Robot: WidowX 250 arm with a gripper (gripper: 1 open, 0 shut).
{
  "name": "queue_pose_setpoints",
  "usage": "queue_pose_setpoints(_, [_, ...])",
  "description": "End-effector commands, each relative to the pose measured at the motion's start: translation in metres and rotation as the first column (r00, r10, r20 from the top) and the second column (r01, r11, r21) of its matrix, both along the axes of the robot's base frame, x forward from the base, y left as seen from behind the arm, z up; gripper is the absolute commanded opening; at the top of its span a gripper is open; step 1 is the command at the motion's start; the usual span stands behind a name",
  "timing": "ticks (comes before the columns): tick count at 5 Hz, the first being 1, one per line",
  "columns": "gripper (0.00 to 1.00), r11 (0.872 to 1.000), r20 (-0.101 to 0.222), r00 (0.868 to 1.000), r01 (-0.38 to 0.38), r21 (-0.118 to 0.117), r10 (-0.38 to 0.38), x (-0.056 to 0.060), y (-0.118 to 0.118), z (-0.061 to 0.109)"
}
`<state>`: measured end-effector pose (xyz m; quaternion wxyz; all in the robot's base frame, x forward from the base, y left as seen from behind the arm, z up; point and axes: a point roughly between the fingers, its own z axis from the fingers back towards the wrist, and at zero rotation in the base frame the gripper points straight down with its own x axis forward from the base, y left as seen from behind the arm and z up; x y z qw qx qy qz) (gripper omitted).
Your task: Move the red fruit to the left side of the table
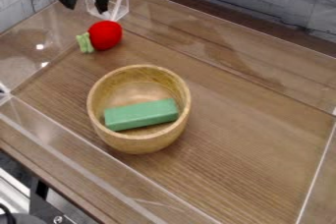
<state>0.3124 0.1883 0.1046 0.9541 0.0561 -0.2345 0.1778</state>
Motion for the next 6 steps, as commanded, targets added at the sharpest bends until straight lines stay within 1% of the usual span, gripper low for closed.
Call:
queue_pose_setpoints(1, [1.00, 0.999, 0.020, 0.999, 0.025, 0.045, -0.026, 0.012, -0.003, 0.007])
queue_pose_setpoints(3, [1.00, 0.997, 0.025, 0.998, 0.065, 0.046, -0.066, 0.014, -0.001, 0.025])
queue_pose_setpoints(5, [1.00, 0.991, 0.023, 0.991, 0.128, 0.033, -0.128, 0.016, -0.019, 0.042])
queue_pose_setpoints(6, [1.00, 0.988, 0.021, 0.988, 0.153, 0.030, -0.154, 0.009, -0.017, 0.049])
